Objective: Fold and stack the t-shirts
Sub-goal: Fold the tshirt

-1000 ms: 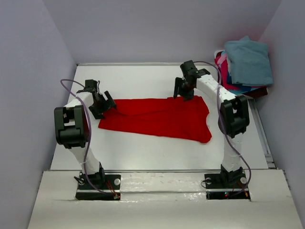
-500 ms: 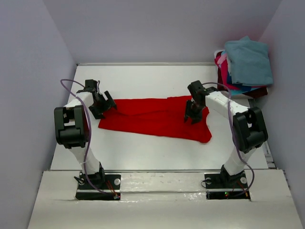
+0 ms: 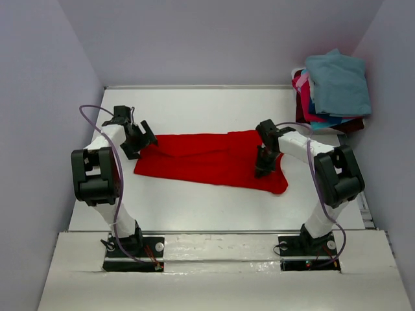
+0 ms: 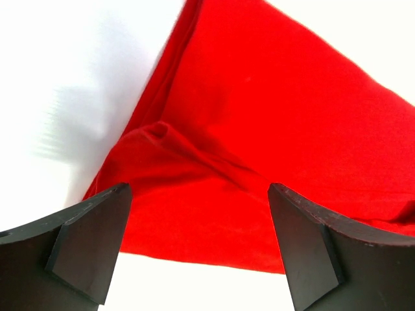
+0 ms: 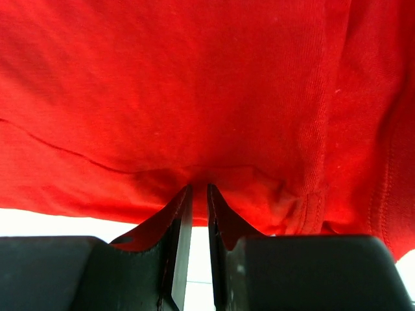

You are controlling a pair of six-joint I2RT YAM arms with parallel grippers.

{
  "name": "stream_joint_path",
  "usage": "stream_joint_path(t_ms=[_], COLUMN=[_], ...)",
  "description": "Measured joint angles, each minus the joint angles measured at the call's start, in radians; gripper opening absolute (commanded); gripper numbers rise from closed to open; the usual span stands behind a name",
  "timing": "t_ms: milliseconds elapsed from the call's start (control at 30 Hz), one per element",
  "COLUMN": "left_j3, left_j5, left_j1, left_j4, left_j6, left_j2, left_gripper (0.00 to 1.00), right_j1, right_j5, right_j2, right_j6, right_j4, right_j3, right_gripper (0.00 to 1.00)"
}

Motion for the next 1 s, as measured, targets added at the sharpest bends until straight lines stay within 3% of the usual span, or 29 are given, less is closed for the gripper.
stream_joint_path(t_ms=[433, 600, 700, 733, 867, 1000], left_j3=[0.022, 0.026, 0.032, 0.034, 0.034, 0.034], left_j5=[0.034, 0.026, 0.018, 0.016, 0.013, 0.010], left_j1=[-0.002, -0.002, -0.002, -0.002, -0.002, -0.002], left_j4=[-0.003, -0.009, -0.013, -0.012, -0.012, -0.013], left_j6=[0.019, 0.021, 0.023, 0.023, 0.024, 0.025], left_j2=[-0.058, -0.055, -0.050, -0.048, -0.047, -0.038], left_gripper=[0.98, 0.74, 0.47, 0.43, 0.40, 0.48], right_j1=[0.000, 0.000, 0.000, 0.000, 0.000, 0.000], right_j5=[-0.008, -0.008, -0.008, -0.009, -0.009, -0.009], right_j2=[0.016, 0.017, 0.018, 0.019, 0.021, 0.021], right_j6=[0.003, 0.003, 0.003, 0.003, 0.003, 0.003], right_j4=[0.035, 0.036, 0.037, 0.038, 0.042, 0.043], right_j3=[-0.041, -0.041, -0.041, -0.041, -0.041, -0.041], right_gripper=[0.19, 0.18, 0.18, 0.18, 0.18, 0.18])
